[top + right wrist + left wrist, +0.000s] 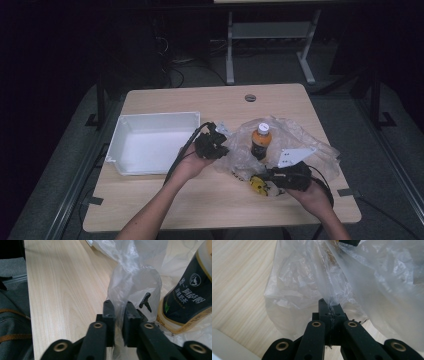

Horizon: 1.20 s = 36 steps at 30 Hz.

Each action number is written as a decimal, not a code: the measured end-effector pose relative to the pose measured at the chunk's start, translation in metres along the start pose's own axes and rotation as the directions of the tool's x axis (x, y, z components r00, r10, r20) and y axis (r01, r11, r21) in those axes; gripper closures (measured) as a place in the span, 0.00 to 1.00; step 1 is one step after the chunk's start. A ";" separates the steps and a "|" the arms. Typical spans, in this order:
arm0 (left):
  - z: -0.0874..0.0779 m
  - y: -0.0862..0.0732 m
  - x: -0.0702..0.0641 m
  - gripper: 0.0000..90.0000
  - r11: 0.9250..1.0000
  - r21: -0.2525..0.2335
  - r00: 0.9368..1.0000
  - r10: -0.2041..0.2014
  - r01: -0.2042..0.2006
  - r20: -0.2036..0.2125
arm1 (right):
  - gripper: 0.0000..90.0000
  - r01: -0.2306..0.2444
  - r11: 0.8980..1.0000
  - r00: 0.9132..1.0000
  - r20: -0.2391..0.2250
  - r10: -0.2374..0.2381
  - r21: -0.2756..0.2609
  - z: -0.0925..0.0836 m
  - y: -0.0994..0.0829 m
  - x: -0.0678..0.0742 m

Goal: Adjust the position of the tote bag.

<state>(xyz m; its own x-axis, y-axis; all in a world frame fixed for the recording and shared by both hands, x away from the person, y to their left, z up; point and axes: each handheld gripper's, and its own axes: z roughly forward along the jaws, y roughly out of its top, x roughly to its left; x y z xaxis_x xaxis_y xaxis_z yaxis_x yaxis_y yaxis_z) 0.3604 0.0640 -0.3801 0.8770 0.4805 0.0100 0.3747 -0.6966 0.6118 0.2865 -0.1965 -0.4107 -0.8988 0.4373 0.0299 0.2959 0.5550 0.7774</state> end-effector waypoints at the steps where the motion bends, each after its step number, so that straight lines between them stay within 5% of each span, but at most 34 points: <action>1: 0.000 -0.001 -0.001 1.00 1.000 0.000 1.000 -0.005 0.005 0.003 | 0.83 0.001 1.000 1.000 -0.002 -0.001 -0.001 0.000 0.001 0.000; 9: -0.002 -0.003 -0.001 1.00 1.000 -0.011 1.000 -0.009 0.009 0.005 | 0.54 0.014 0.999 0.999 0.043 -0.012 -0.050 -0.014 0.010 0.002; 19: -0.005 -0.004 -0.003 1.00 1.000 -0.016 1.000 -0.003 0.003 0.013 | 0.51 0.108 0.992 0.994 0.033 -0.106 -0.058 -0.007 0.044 0.006; 23: -0.006 -0.004 -0.003 1.00 1.000 -0.018 1.000 -0.001 0.001 0.017 | 0.60 0.147 0.989 0.988 0.045 -0.145 -0.035 -0.002 0.056 0.009; 30: -0.009 -0.006 -0.001 1.00 1.000 -0.026 0.999 -0.010 0.011 0.035 | 0.95 0.158 0.987 0.987 0.027 -0.158 -0.024 0.000 0.063 0.007; 33: -0.013 -0.007 0.000 1.00 1.000 -0.030 0.999 -0.001 0.002 0.041 | 0.98 0.147 0.989 0.989 0.022 -0.147 -0.015 0.002 0.062 0.005; 36: -0.019 -0.009 0.000 0.88 0.999 -0.046 0.999 -0.006 0.009 0.048 | 0.98 0.132 0.991 0.991 0.032 -0.131 -0.012 0.004 0.061 0.003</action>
<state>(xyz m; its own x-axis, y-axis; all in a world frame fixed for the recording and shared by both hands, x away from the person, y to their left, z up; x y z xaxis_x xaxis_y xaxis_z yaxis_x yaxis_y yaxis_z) 0.3511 0.0802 -0.3712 0.8881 0.4586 -0.0323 0.3682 -0.6674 0.6474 0.3032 -0.1585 -0.3660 -0.9191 0.3830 -0.0927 0.1709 0.5993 0.7821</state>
